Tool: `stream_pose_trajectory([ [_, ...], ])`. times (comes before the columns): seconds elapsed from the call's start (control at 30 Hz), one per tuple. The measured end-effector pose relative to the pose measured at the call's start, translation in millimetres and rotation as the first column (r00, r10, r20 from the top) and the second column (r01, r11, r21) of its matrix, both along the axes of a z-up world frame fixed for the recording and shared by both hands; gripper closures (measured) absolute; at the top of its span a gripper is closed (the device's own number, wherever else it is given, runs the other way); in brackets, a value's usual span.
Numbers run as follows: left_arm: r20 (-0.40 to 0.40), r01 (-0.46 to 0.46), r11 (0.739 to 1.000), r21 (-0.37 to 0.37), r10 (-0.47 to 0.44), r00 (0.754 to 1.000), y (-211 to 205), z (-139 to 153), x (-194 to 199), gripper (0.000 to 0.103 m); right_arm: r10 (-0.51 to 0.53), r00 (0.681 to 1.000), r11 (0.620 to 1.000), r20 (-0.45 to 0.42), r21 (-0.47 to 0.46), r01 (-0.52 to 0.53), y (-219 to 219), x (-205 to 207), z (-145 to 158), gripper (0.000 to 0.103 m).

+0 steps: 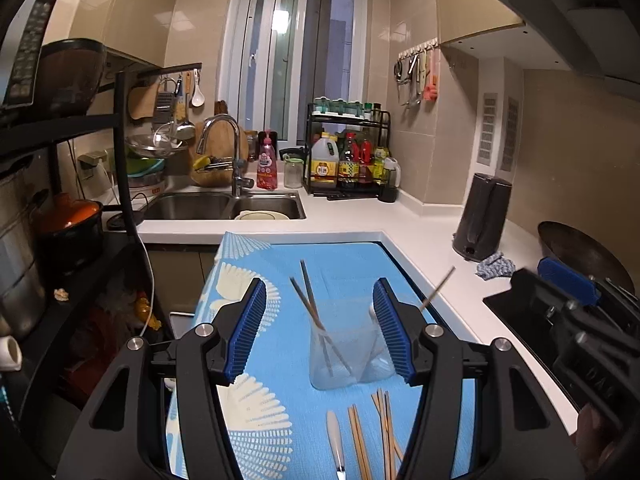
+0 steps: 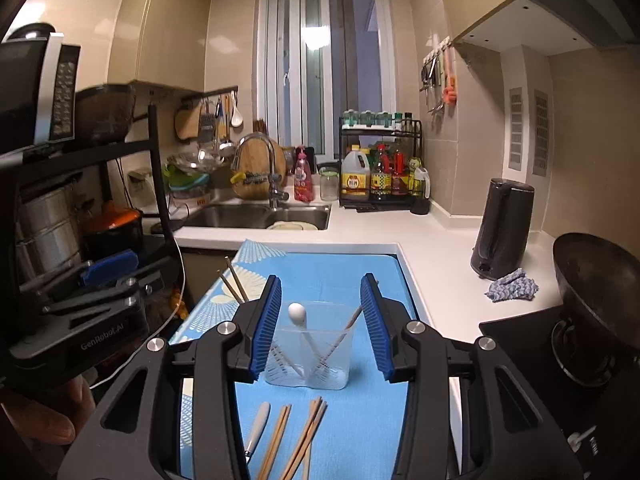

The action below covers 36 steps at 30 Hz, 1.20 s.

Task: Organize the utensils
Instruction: 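Move both open grippers back down to the remaining fork and chopsticks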

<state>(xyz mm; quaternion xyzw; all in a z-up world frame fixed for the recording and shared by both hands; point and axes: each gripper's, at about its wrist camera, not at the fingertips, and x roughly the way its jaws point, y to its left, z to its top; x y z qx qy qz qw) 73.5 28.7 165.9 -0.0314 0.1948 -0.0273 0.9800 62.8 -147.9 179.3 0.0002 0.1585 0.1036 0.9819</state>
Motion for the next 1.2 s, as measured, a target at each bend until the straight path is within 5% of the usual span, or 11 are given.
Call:
stream_pose_trajectory([
  [0.13,0.004,-0.019,1.0,0.004,0.019,1.0,4.8,-31.3,-21.1,0.048,-0.025,1.0,0.997,0.015,0.068,0.024,-13.5,-21.7,-25.1,0.064],
  [0.23,-0.038,-0.001,1.0,-0.008,0.0,0.999,6.5,-61.9,-31.7,0.058,-0.04,0.999,0.998,0.0,0.055,0.04,-16.6,-33.7,-50.6,0.071],
  [0.4,-0.15,0.04,0.997,-0.062,-0.049,0.987,5.0,-116.4,-42.9,0.082,-0.033,0.99,0.997,-0.137,0.064,0.042,-20.3,-44.0,-108.6,0.089],
  [0.6,-0.275,0.069,0.99,-0.12,-0.099,0.956,-6.6,-173.6,-61.5,0.089,0.006,0.947,0.997,-0.321,0.075,0.019,-13.2,-52.4,-189.3,0.09],
  [0.7,-0.308,0.092,0.989,-0.12,-0.125,0.943,-16.4,-190.9,-67.0,0.1,0.025,0.924,0.998,-0.382,0.068,0.001,-7.8,-56.5,-218.3,0.088],
  [0.9,-0.344,0.164,0.975,-0.148,-0.206,0.916,-33.6,-211.9,-68.8,0.101,0.048,0.909,0.998,-0.415,0.046,-0.031,-3.9,-60.0,-238.8,0.088],
  [1.2,-0.382,0.139,0.97,-0.2,-0.208,0.901,-27.8,-221.4,-62.5,0.101,0.058,0.903,0.998,-0.425,0.004,-0.063,-1.6,-58.0,-246.2,0.086],
])
